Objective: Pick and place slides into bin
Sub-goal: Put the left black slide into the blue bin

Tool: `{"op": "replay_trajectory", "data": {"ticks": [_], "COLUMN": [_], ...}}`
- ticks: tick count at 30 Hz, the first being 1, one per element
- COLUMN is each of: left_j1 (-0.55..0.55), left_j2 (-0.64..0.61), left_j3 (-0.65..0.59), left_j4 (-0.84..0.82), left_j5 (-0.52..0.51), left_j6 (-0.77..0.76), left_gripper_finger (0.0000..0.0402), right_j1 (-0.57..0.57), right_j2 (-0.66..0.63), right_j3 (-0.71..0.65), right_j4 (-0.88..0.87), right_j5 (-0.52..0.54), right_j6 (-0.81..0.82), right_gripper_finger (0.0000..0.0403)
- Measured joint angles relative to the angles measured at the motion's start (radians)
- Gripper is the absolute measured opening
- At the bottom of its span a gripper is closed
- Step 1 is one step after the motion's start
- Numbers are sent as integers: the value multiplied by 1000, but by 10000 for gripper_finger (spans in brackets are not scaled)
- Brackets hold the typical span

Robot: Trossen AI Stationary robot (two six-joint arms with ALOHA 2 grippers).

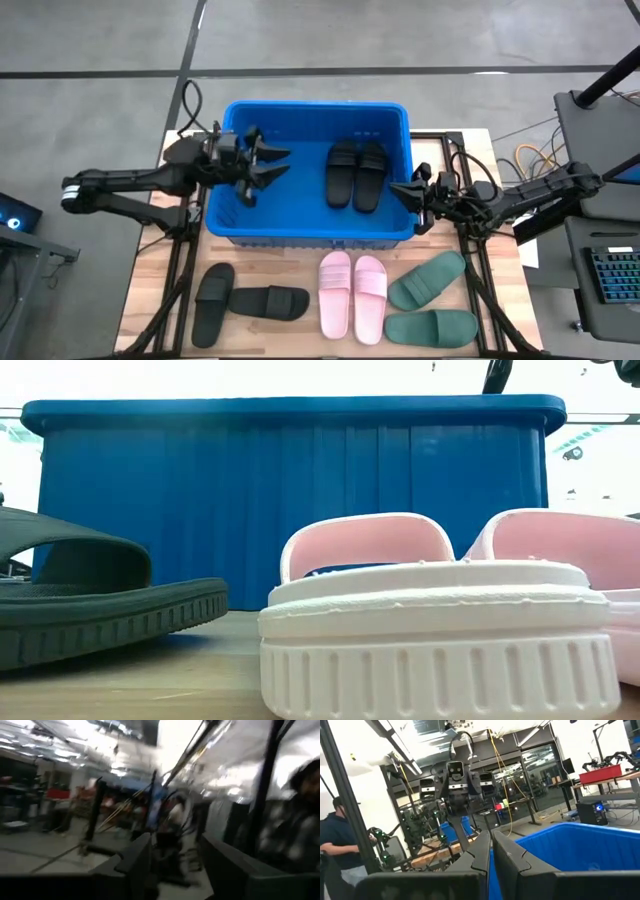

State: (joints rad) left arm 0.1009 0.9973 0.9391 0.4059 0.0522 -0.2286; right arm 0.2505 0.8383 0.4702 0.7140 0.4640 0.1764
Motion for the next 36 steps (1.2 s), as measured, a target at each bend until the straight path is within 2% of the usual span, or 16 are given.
{"op": "replay_trajectory", "data": {"ticks": [3, 5, 8, 11, 12, 21, 26, 33, 36], "left_j1": [0, 1, 0, 12, 17, -34, -76, -146, -188], "left_j2": [21, 28, 27, 29, 36, 96, 84, 52, 48], "left_j3": [53, 67, 84, 103, 107, 102, 108, 109, 110], "left_j4": [-107, -148, -185, -209, -208, -215, -343, -600, -651], "left_j5": [-66, -56, 48, 242, 299, 484, 501, 459, 428], "left_j6": [28, 7, -106, -376, -422, -724, -832, -929, -975], "left_gripper_finger": [204, 228, 250, 255, 255, 256, 256, 256, 256], "right_j1": [0, 0, 0, 0, 0, 0, 0, 0, 0], "right_j2": [0, 0, -5, -16, -19, -32, -53, -73, -71], "right_j3": [0, 0, 0, 0, 0, 0, 0, 0, 0], "right_j4": [0, 0, 0, 1, 1, 1, 0, -7, -10], "right_j5": [1, 5, 8, 8, 8, 9, 9, 9, 9], "right_j6": [-1, -1, -12, -36, -43, -154, -252, -260, -269], "right_gripper_finger": [13, 13, 13, 13, 13, 13, 13, 13, 13]}}
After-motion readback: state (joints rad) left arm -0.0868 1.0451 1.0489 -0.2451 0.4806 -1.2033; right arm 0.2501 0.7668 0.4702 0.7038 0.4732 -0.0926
